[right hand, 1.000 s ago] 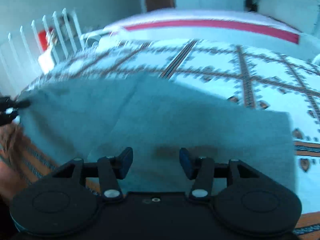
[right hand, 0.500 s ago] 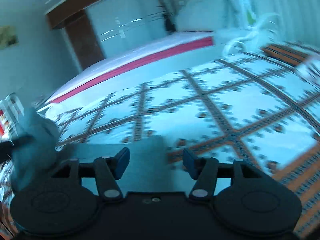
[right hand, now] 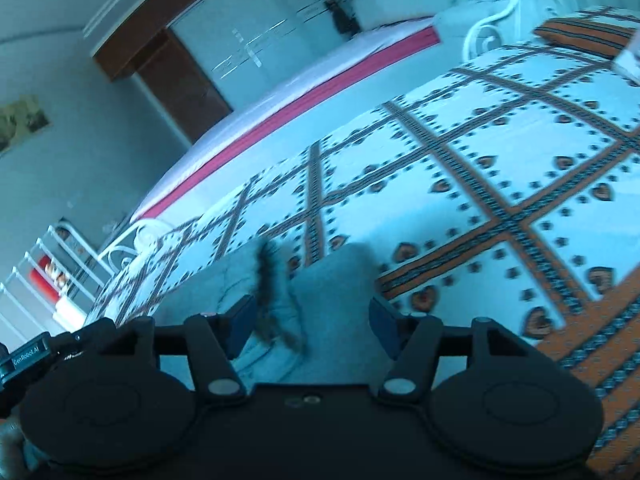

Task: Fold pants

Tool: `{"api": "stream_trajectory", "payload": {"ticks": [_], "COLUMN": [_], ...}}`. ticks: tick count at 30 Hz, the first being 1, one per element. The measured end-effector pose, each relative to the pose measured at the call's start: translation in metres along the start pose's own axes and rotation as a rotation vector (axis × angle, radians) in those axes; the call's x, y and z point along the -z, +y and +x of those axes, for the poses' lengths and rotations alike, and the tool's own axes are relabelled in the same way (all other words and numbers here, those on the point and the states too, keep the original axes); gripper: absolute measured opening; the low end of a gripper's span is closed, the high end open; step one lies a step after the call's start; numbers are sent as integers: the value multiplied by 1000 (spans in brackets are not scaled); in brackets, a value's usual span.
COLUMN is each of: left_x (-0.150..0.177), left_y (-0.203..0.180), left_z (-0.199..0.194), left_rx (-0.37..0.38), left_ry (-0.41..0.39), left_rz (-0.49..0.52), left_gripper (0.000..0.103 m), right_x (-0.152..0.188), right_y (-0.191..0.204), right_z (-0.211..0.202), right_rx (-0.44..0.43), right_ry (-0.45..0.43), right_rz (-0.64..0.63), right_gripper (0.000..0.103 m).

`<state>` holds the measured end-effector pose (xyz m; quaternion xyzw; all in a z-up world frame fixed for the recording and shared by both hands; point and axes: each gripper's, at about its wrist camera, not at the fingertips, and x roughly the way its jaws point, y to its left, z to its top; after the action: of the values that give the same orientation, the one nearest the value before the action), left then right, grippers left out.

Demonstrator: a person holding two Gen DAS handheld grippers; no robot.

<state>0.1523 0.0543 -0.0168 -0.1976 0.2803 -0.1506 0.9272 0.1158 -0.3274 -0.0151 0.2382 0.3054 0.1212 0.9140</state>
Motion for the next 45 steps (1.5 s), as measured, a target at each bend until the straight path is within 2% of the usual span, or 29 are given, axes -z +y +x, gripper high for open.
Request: {"api": "stream_trajectory", "payload": {"ticks": [5, 8, 10, 12, 15, 20, 22, 23, 24, 25, 27, 29, 30, 31, 34, 35, 36, 39, 43, 44, 45], "left_x": [1, 2, 2, 3, 3, 4, 5, 5, 6, 6, 6, 5, 5, 5, 5, 5, 5, 5, 9, 12, 15], "left_y": [7, 15, 24, 32, 50, 71, 76, 77, 79, 81, 84, 87, 90, 91, 97, 97, 98, 97, 95, 95, 93], "left_z": [-1, -3, -6, -7, -9, -19, -20, -21, -23, -24, -28, -30, -31, -33, -35, -35, -36, -34, -32, -31, -29], "left_rx": [-55, -130, -157, -199, -245, -269, -277, -281, -286, -287, -291, -294, -299, -304, -309, -308, -306, -304, -311, -316, -333], "left_ry": [8, 26, 43, 63, 87, 82, 90, 93, 91, 89, 82, 80, 79, 76, 73, 71, 69, 72, 94, 109, 134], "left_rz": [22, 27, 14, 7, -49, -100, -105, -108, -109, -110, -115, -117, -120, -125, -141, -143, -144, -141, -122, -111, -86], "left_gripper": [70, 70, 70, 70, 70, 70, 70, 70, 70, 70, 70, 70, 70, 70, 70, 70, 70, 70, 70, 70, 70], "right_x": [5, 8, 10, 11, 12, 21, 22, 20, 18, 14, 7, 13, 18, 21, 19, 19, 20, 28, 32, 32, 31], "right_y": [13, 15, 17, 22, 33, 38, 40, 42, 43, 45, 47, 38, 32, 25, 18, 17, 14, 7, 16, 21, 25], "right_z": [16, 27, 32, 34, 41, 66, 68, 67, 60, 49, 31, 34, 42, 45, 34, 32, 33, 46, 69, 73, 75], "right_rx": [-13, -27, -43, -72, -97, -61, -54, -58, -81, -112, -130, -76, -38, -34, -73, -67, -63, -104, -98, -90, -84], "right_ry": [43, 84, 91, 90, 111, 195, 188, 187, 158, 110, 66, 133, 186, 206, 172, 176, 194, 250, 269, 273, 274], "right_rz": [9, 49, 78, 76, 61, 80, 69, 53, 50, 52, 46, 54, 64, 103, 169, 175, 202, 295, 298, 283, 263], "right_gripper": [55, 55, 55, 44, 41, 42, 30, 17, 12, 11, 12, 14, 21, 23, 44, 57, 59, 58, 59, 55, 40]}}
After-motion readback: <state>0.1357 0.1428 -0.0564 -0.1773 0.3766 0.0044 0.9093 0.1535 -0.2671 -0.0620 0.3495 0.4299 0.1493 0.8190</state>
